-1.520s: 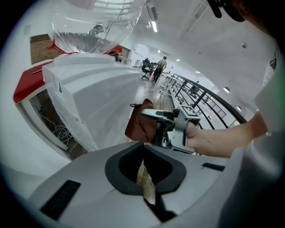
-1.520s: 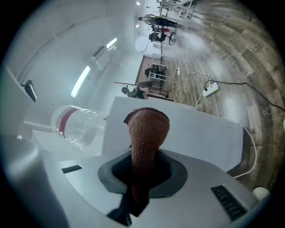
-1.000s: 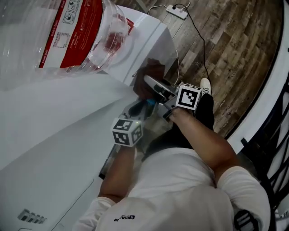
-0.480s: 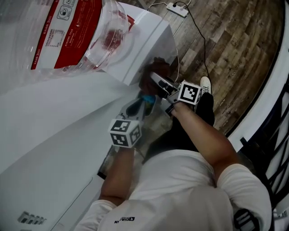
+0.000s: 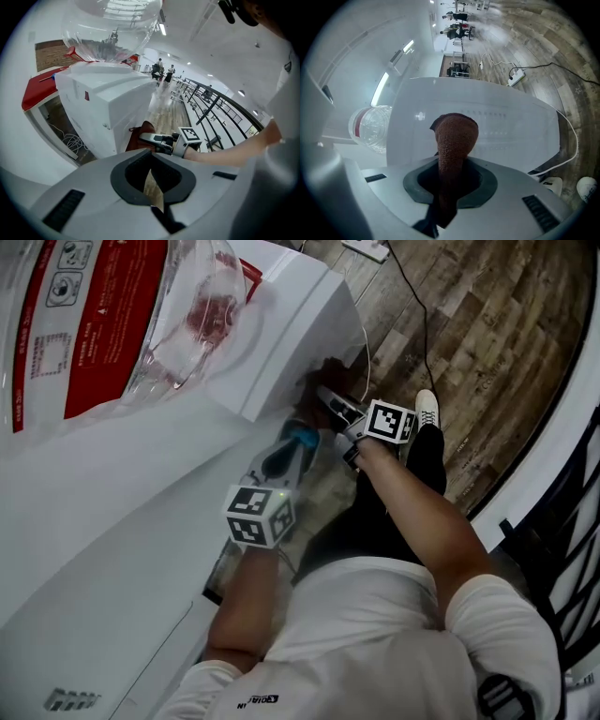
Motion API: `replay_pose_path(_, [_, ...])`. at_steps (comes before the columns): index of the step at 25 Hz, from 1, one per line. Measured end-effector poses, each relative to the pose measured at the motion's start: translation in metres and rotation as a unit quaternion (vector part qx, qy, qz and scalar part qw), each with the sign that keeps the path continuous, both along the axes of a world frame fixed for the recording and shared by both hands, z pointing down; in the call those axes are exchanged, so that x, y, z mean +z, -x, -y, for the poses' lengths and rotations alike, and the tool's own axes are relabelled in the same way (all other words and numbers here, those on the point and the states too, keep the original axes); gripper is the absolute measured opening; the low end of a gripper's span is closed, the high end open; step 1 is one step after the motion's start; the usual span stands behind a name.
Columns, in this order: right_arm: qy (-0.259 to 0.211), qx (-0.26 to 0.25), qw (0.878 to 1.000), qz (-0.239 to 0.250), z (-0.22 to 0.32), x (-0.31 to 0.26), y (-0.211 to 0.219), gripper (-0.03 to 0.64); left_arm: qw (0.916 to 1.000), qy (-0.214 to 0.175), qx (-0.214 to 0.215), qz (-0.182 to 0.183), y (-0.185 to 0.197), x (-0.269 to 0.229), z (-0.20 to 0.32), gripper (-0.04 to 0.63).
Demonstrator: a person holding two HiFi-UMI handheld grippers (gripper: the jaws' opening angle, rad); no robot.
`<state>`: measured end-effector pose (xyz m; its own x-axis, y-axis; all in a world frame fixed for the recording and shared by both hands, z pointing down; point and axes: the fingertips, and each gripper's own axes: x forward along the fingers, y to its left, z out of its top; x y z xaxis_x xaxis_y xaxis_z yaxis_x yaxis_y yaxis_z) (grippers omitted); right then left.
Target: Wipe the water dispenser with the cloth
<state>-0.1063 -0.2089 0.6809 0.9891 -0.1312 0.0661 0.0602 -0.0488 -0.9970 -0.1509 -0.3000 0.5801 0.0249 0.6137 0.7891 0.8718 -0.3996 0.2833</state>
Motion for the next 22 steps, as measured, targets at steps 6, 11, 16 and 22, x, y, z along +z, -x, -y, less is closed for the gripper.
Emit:
replay_pose_path(6, [-0.013,-0.004,0.999,0.036,0.000,0.055,0.005,0.058,0.9998,-0.014,0.007,0.011,0.007,0.019,-0.004,-0.011])
replay_pose_path(11, [-0.022,-0.006,0.997,0.067,0.001,0.099,0.010,0.058,0.9995,-0.026,0.005,0.017,0.014,0.031,-0.006,-0.011])
replay_pose_path(16, [-0.020,-0.035,0.995,0.096,0.004,0.136,0.015,0.058,0.9992,-0.030,-0.006,0.024,0.022,0.037,-0.008,-0.011])
replay_pose_path(22, [-0.028,-0.042,0.991,0.123,0.005,0.174,0.016,0.058,0.9984,-0.037,-0.032,0.028,0.026,0.046,-0.006,-0.011])
